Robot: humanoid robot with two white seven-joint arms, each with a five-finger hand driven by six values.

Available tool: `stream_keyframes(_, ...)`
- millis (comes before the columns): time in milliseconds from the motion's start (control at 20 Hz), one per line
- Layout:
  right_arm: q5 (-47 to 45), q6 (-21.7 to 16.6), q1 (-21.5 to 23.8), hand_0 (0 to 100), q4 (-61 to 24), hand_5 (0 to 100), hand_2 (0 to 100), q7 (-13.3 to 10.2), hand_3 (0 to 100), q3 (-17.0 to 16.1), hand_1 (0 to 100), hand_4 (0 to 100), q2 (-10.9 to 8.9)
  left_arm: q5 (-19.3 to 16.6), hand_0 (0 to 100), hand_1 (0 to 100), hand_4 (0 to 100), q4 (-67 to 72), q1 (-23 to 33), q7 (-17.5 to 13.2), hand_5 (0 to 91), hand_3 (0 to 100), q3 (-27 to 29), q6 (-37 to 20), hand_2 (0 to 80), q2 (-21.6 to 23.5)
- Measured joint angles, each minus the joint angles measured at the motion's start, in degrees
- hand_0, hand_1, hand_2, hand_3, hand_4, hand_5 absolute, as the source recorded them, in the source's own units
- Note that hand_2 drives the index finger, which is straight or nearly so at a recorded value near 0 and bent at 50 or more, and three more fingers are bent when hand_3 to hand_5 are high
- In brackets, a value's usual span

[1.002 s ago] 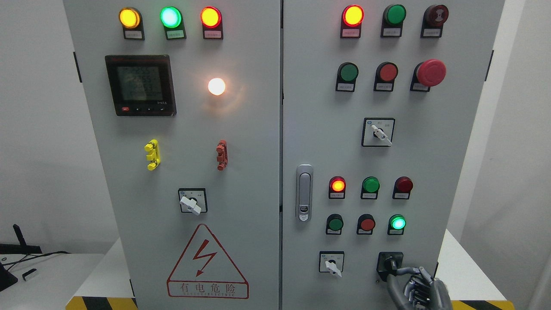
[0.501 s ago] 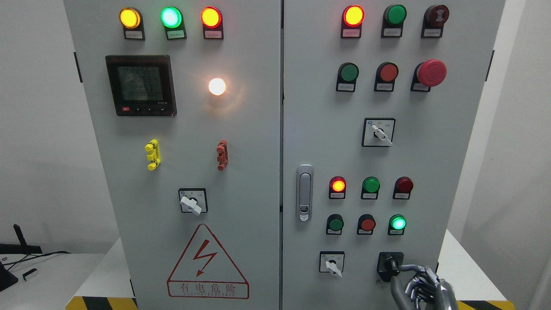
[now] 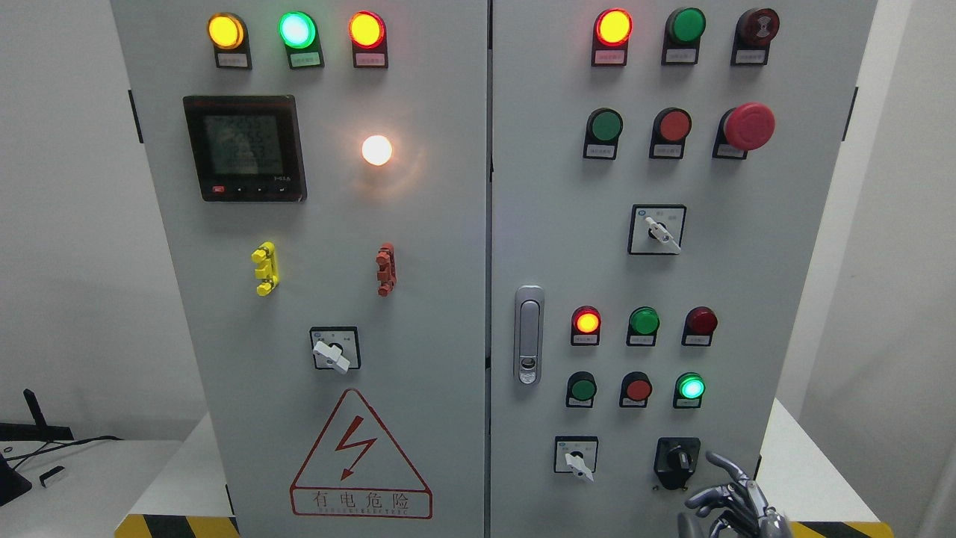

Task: Trip black knob to open circuit

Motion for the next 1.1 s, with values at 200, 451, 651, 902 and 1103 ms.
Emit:
stream_keyframes(200, -0.37, -2.41, 3.44, 11, -0.05, 0, 0, 1.63, 0, -0.06, 4, 0, -0.12, 0.0, 12, 39, 0, 0.0, 0.0, 0.0, 0.0, 0, 0.0, 0.0, 0.0, 0.0)
stream_keyframes(451, -1.05, -3.22, 8.52, 1, -0.94, 0, 0, 3.39, 0, -0.31, 0, 0, -0.37, 0.0, 12, 39, 0, 0.0, 0.0, 0.0, 0.0, 0, 0.0, 0.0, 0.0, 0.01)
stream_keyframes(651, -4.03, -3.29, 12.46, 0, -2.19, 3, 0, 3.62, 0, -0.28, 0, 0, -0.6, 0.0, 12, 39, 0, 0.0, 0.0, 0.0, 0.0, 0, 0.0, 0.0, 0.0, 0.0)
stream_keyframes(902, -7.08, -3.29, 15.94, 0, -3.31, 4, 0, 3.95, 1, -0.18, 0, 0, -0.82, 0.0, 12, 39, 0, 0.0, 0.0, 0.0, 0.0, 0, 0.0, 0.0, 0.0, 0.01)
stream_keyframes(1103, -8.17, -3.18, 17.53, 0, -4.09, 4, 0, 4.96, 1, -0.17, 0, 0, -1.06, 0.0, 12, 39, 0, 0.0, 0.0, 0.0, 0.0, 0, 0.0, 0.0, 0.0, 0.0)
